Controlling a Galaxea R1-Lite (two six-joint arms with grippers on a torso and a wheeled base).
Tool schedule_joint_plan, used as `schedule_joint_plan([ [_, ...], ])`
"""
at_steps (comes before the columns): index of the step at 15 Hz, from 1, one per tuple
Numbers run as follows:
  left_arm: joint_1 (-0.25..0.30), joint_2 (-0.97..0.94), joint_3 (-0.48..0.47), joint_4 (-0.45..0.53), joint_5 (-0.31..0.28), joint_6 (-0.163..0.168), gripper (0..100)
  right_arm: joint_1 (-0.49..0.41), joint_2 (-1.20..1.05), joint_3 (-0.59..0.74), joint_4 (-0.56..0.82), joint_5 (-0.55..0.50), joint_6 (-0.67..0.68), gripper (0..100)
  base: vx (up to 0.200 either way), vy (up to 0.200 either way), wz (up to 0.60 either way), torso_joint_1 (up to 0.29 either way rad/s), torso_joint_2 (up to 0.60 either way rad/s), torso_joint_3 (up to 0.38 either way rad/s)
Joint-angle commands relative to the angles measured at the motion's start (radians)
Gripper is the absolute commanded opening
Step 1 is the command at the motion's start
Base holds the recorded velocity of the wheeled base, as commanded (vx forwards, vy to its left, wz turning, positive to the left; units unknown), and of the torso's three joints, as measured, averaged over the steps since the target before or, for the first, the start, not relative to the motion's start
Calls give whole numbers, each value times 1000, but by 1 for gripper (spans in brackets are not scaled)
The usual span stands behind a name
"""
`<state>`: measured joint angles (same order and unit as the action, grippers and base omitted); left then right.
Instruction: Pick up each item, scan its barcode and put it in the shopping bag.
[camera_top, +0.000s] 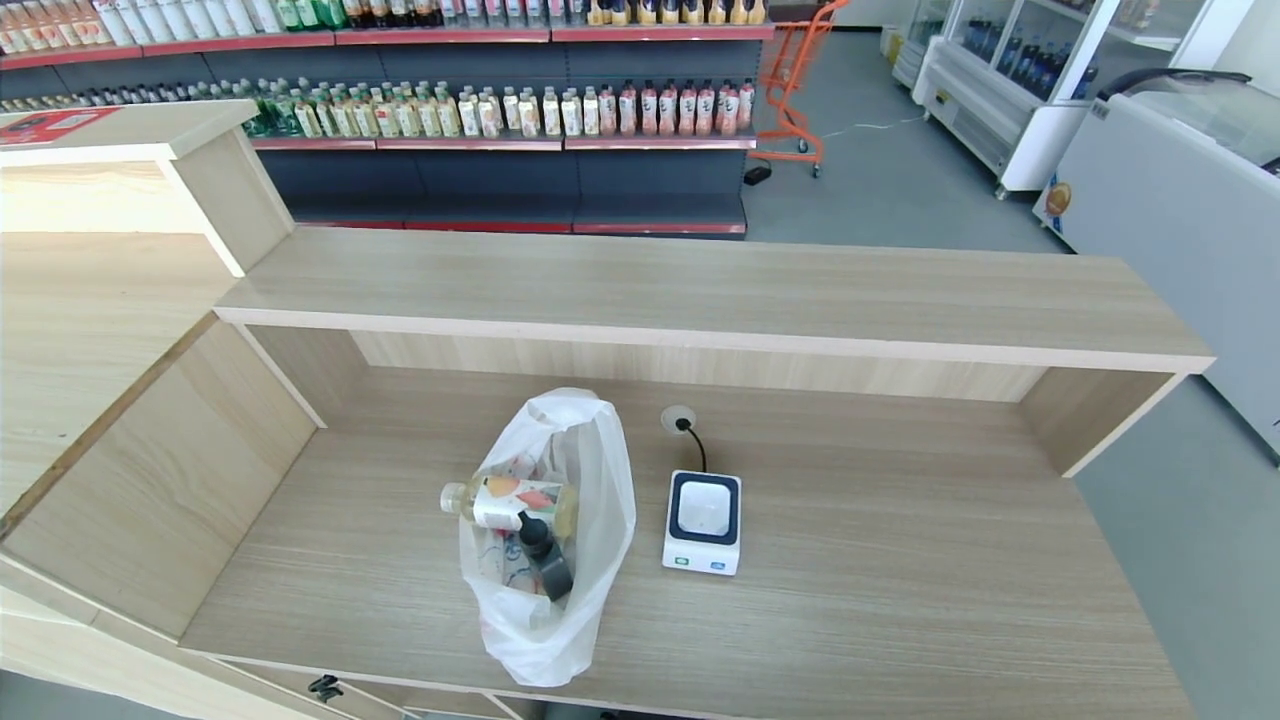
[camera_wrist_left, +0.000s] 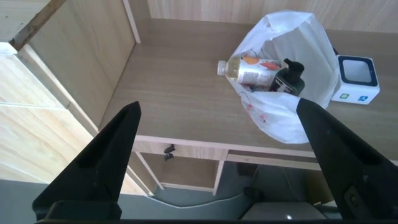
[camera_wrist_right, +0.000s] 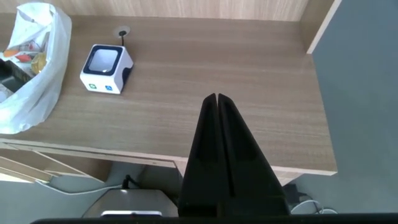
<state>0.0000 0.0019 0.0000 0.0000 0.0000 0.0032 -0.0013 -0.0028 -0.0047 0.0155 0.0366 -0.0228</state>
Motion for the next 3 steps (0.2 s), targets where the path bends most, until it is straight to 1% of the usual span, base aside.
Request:
schedule_joint_plan([
  [1,0,0,0,0,0,0,100,0,3,0,0,0,-2,0,0,0,0,0,0,0],
  [3,0,0,0,0,0,0,100,1,3,0,0,0,-6,0,0,0,0,0,0,0],
])
